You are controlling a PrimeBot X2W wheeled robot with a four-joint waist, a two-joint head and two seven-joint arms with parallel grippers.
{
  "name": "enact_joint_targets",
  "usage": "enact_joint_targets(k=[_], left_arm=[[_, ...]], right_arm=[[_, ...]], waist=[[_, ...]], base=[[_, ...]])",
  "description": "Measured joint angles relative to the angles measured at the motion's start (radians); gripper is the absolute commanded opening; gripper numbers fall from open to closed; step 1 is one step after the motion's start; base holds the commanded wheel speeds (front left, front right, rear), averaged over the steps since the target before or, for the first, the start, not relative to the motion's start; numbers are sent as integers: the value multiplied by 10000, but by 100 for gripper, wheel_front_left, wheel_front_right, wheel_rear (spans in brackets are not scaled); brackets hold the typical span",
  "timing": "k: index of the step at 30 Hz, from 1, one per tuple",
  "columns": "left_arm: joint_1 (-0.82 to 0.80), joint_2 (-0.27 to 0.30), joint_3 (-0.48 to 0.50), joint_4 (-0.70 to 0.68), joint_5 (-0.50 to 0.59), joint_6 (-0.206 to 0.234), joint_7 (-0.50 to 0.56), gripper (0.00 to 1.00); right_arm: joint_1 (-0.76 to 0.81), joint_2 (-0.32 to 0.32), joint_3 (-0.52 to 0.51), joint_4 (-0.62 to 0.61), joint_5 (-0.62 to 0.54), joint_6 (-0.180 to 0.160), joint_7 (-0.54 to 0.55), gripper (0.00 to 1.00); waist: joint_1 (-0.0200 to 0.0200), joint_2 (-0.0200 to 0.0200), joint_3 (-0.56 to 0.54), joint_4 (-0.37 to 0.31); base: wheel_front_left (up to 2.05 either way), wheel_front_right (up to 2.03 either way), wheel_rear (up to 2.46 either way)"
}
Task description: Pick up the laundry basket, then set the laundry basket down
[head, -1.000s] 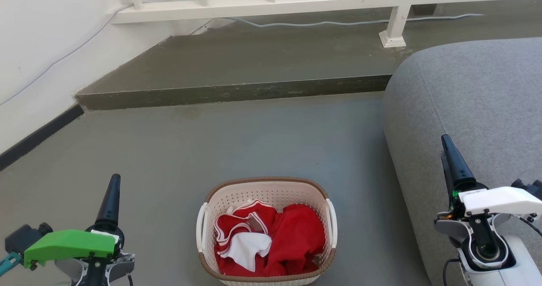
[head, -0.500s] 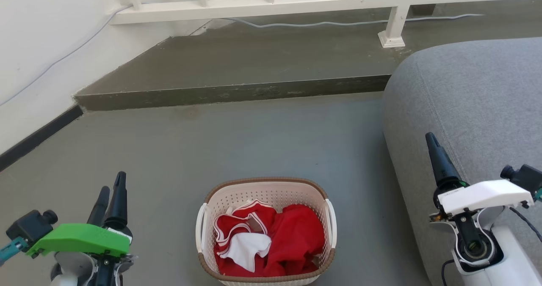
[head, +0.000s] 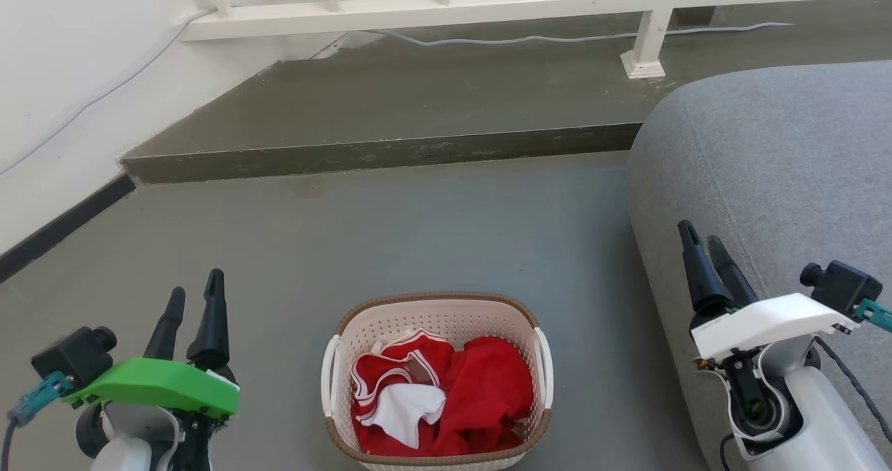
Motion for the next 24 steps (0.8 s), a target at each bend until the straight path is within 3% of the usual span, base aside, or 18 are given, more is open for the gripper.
enact_joint_targets(k=[24], left_arm=[[-17, -31, -437, -366, 3597, 71, -941, 100]], right_arm=[[-211, -40, 940, -138, -3396, -265, -876, 100]], waist=[[0, 0, -11, -73]], base=[[0, 0, 0]])
